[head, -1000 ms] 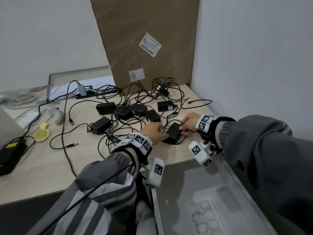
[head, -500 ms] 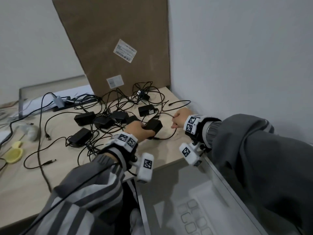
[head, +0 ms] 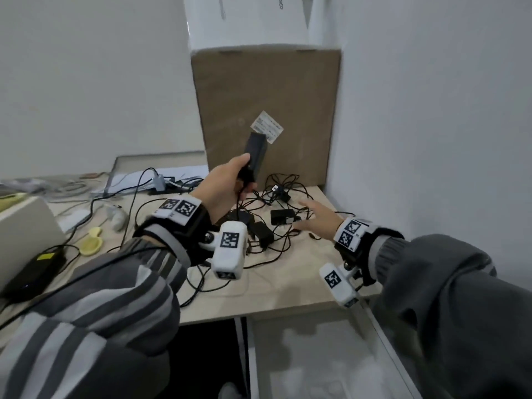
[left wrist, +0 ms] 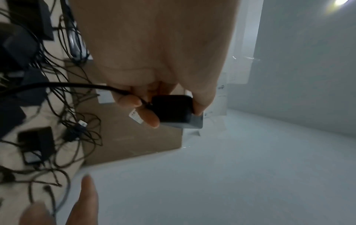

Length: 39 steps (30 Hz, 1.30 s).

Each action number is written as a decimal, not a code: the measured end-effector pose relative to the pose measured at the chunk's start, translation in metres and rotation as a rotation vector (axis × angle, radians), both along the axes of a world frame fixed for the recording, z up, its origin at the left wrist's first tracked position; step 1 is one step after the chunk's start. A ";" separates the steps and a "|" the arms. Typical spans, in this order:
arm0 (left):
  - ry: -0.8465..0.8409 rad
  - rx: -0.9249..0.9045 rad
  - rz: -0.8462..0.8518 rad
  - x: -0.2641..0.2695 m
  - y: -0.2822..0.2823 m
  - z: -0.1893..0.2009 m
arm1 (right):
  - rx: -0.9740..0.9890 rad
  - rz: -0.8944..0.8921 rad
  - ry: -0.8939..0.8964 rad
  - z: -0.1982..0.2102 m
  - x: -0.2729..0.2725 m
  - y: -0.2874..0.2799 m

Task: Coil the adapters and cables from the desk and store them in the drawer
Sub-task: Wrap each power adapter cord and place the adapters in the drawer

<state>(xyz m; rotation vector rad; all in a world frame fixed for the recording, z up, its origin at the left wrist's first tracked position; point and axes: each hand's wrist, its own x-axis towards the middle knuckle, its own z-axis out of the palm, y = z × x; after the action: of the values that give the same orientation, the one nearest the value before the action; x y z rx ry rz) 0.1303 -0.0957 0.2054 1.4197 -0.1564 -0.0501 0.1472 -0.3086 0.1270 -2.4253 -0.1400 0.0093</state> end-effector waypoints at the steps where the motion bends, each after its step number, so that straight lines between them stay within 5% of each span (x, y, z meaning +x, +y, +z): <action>1: -0.020 -0.042 -0.032 -0.006 -0.004 0.007 | 0.040 0.079 -0.057 0.010 -0.011 0.011; 6: -0.126 -0.175 -0.124 -0.043 -0.024 0.031 | 0.404 0.367 0.011 0.041 -0.063 0.059; 15: -0.186 -0.272 0.051 -0.100 -0.002 0.041 | 0.358 0.163 -0.197 0.034 -0.117 0.032; 31: -0.282 0.640 -0.036 -0.157 -0.005 -0.005 | 0.186 0.022 -0.300 0.051 -0.154 -0.009; 39: -0.295 0.883 -0.208 -0.158 -0.003 -0.018 | 0.096 0.075 -0.271 0.061 -0.162 -0.019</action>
<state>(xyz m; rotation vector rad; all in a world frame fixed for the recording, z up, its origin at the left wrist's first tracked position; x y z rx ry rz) -0.0275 -0.0982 0.1878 2.2839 -0.5778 -0.0869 -0.0148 -0.3273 0.1877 -2.3142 -0.3457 -0.2866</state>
